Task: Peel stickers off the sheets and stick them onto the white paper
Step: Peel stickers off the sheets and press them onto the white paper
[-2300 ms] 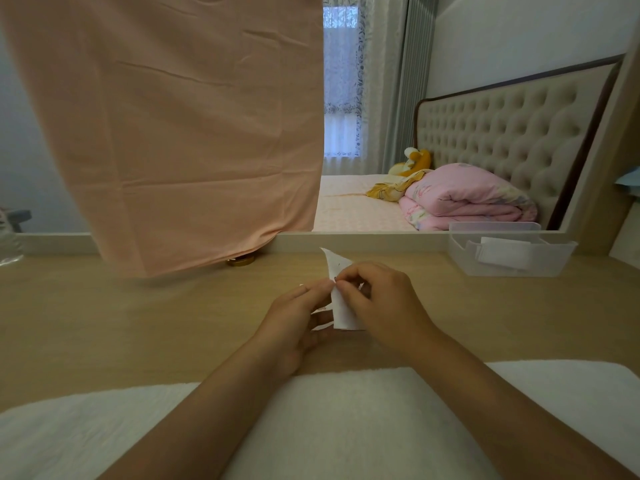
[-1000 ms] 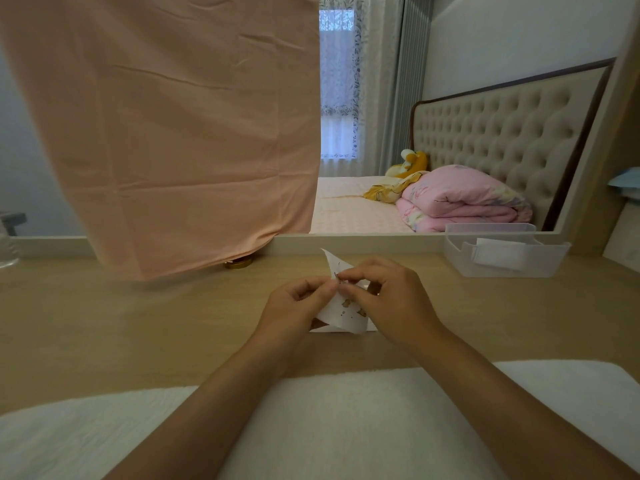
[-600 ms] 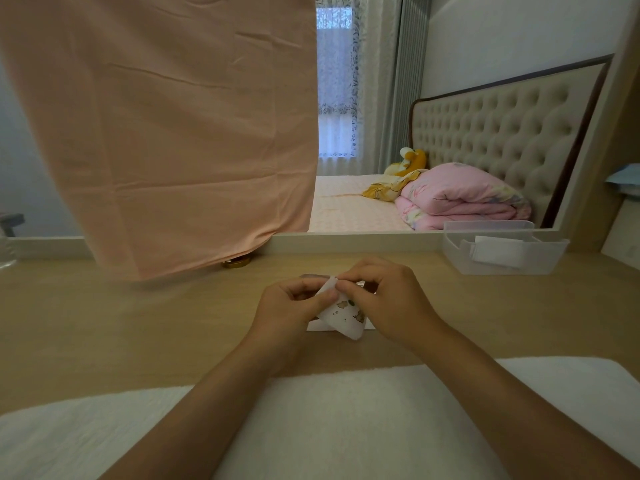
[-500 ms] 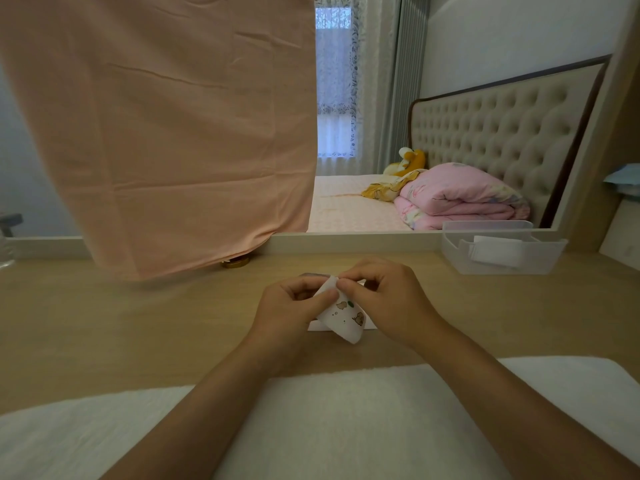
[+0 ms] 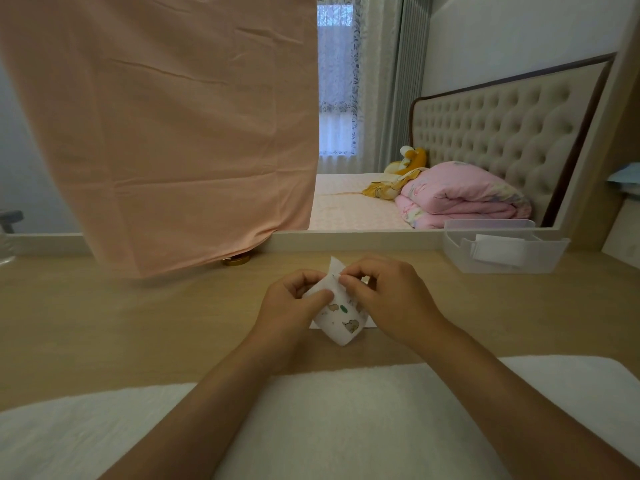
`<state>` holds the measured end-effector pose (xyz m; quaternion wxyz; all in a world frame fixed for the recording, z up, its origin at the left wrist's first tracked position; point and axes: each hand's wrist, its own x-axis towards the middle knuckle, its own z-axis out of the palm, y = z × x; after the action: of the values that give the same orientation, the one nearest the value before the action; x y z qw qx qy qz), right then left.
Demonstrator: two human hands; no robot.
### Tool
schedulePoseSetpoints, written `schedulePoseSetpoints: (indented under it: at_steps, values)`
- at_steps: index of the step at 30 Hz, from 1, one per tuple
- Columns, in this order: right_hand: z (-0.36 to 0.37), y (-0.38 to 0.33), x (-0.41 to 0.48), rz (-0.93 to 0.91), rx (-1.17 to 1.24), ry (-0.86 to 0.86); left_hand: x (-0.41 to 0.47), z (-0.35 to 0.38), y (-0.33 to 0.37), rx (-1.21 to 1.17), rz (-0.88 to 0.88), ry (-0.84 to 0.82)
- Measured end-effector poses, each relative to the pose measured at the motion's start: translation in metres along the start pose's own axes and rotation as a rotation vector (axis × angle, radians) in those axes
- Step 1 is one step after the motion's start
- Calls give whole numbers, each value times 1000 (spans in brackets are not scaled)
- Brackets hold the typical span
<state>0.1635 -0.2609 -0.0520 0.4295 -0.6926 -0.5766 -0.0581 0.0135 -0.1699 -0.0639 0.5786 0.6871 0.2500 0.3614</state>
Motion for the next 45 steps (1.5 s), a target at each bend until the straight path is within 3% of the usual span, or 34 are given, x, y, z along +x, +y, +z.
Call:
schedulePoseSetpoints:
  at_steps: [6,12,17,24,30,35,40,45]
  values:
    - [-1,2,3,96,105,-62,3,-6,0,88,44,-8]
    - [-5,4,3,95,96,-135,2,-9,0,177,111,-28]
    - [-9,3,3,54,52,-153,3,-13,3,384,221,-41]
    - [-11,5,4,20,21,-152,7,-21,4,884,535,77]
    - [-9,5,3,-31,-144,-143,15,-26,0,1010,743,136]
    - [-10,2,-1,-124,-282,-145,13,-26,0,1038,714,92]
    - [-5,2,-2,-228,-339,-110,6,-16,-4,861,427,-1]
    - [-4,-2,-2,-231,-325,-97,8,-14,-9,733,406,39]
